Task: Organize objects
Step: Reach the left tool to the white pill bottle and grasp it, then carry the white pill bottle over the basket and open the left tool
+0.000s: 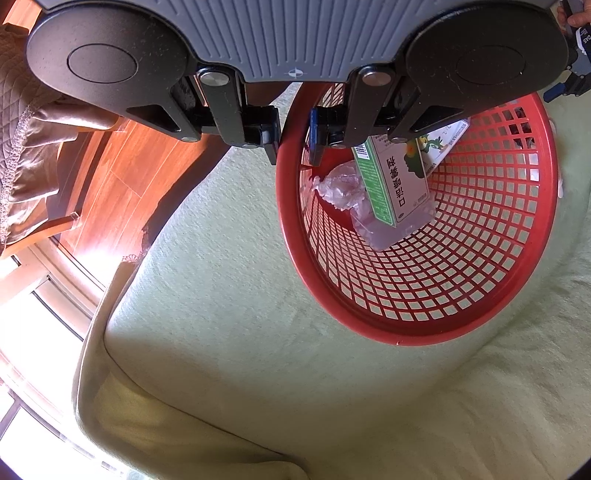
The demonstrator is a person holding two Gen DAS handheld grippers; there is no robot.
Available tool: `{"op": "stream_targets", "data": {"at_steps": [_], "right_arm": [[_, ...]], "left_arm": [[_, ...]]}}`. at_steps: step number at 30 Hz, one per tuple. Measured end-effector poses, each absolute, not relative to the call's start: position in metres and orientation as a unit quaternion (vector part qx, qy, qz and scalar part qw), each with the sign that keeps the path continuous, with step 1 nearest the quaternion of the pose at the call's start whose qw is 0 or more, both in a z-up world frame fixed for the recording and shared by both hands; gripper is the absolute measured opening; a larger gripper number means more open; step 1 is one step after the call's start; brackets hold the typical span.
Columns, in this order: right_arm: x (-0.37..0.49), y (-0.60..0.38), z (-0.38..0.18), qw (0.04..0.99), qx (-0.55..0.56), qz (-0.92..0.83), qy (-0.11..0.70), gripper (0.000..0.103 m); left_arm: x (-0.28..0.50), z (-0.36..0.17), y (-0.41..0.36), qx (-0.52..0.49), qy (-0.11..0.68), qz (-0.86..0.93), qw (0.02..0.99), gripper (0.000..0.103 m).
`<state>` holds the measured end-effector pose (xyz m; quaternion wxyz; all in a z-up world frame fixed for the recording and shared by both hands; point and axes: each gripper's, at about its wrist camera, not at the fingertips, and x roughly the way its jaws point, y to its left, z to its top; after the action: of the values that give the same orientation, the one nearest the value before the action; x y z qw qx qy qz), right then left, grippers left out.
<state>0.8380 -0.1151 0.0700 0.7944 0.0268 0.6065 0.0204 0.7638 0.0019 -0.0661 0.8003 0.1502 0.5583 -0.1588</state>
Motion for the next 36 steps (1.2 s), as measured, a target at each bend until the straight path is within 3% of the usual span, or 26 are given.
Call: {"op": "stream_targets", "data": {"at_steps": [11, 24, 25, 28, 29, 31, 36], "right_arm": [[0.838, -0.113, 0.070, 0.795, 0.027, 0.018, 0.605, 0.011], [0.839, -0.118, 0.069, 0.794, 0.034, 0.031, 0.606, 0.011], [0.839, -0.119, 0.069, 0.794, 0.035, 0.032, 0.606, 0.011], [0.839, -0.120, 0.069, 0.795, 0.038, 0.035, 0.605, 0.011], [0.839, -0.120, 0.068, 0.794, 0.039, 0.037, 0.605, 0.011], [0.839, -0.121, 0.068, 0.794, 0.042, 0.039, 0.606, 0.011], [0.837, -0.121, 0.067, 0.793, 0.039, 0.047, 0.606, 0.011]], "left_arm": [[0.773, -0.078, -0.003, 0.164, 0.566, -0.174, 0.789, 0.025], [0.765, -0.028, 0.037, 0.013, 0.591, -0.099, 0.800, 0.018], [0.764, -0.024, 0.038, 0.006, 0.593, -0.095, 0.800, 0.000], [0.758, -0.020, 0.033, 0.023, 0.588, -0.089, 0.803, 0.000], [0.755, -0.025, 0.027, 0.048, 0.589, -0.084, 0.802, 0.004], [0.750, -0.038, 0.021, 0.068, 0.608, -0.081, 0.787, 0.027], [0.729, -0.042, 0.022, 0.030, 0.618, -0.078, 0.782, 0.043]]}}
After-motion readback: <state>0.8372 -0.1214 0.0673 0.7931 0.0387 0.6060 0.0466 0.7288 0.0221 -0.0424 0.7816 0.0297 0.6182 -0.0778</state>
